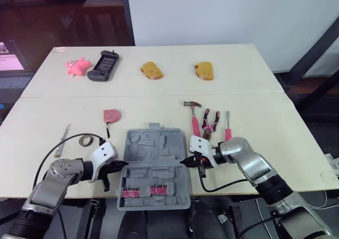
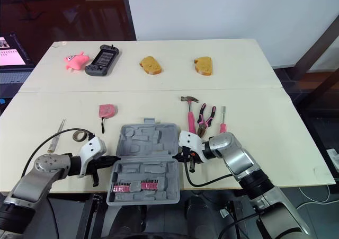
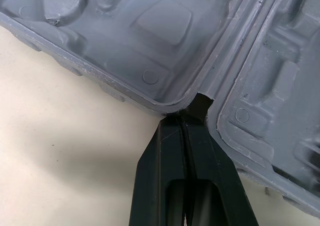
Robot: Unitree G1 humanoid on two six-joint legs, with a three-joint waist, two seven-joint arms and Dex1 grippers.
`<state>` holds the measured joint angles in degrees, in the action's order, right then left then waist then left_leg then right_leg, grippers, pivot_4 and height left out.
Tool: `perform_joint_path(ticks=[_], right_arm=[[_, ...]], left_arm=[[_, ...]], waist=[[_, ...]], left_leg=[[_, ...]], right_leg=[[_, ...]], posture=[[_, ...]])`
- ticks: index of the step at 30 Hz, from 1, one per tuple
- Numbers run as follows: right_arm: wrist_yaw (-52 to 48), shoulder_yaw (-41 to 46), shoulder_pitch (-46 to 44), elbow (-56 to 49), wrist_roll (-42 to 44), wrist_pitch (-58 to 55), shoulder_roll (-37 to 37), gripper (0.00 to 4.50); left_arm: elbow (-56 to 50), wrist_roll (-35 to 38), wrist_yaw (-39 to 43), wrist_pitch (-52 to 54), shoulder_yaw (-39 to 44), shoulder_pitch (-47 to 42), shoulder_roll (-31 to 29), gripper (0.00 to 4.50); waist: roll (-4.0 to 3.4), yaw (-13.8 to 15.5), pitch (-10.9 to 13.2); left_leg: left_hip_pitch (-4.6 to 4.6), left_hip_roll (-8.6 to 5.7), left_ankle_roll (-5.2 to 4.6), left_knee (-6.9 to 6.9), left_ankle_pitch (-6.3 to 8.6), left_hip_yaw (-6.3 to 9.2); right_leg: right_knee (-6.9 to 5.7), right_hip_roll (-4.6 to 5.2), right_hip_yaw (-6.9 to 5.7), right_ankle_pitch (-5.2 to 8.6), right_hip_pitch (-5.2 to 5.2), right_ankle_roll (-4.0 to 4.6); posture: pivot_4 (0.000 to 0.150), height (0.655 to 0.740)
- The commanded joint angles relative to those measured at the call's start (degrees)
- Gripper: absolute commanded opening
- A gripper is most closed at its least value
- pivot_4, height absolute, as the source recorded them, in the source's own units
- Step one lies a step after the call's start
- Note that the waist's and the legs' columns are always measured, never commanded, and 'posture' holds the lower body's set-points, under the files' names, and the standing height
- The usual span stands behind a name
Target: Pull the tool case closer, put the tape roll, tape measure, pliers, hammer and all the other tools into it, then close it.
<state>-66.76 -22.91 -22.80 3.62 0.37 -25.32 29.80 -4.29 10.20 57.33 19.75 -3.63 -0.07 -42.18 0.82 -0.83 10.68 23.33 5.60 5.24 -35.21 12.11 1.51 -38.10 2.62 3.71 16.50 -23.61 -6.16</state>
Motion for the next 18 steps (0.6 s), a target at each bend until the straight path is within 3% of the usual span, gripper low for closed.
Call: perform_joint_path(ticks=[1,18], right_arm=[[0.1,-0.3,0.5,-3.5,2.1,-1.2,-1.1,0.03],[1.7,-0.6,2.6,-6.2,2.9,-3.9,-1.0,0.03]], left_arm=[[-2.0,0.8,1.3,1.2,-2.0,1.2,0.1,0.0],[-4.7,1.8,1.0,3.7,-2.1,3.7,0.3,0.0]], waist=[[0.0,0.0,0.0],[0.0,-0.1,0.0]], left_leg=[[0.0,0.0,0.0,0.0,0.0,0.0],[0.0,0.0,0.0,0.01,0.0,0.0]], right_leg=[[0.0,0.0,0.0,0.0,0.0,0.01],[0.02,0.0,0.0,0.04,-0.01,0.05]], posture=[[0.15,0.7238],[0.15,0.7238]])
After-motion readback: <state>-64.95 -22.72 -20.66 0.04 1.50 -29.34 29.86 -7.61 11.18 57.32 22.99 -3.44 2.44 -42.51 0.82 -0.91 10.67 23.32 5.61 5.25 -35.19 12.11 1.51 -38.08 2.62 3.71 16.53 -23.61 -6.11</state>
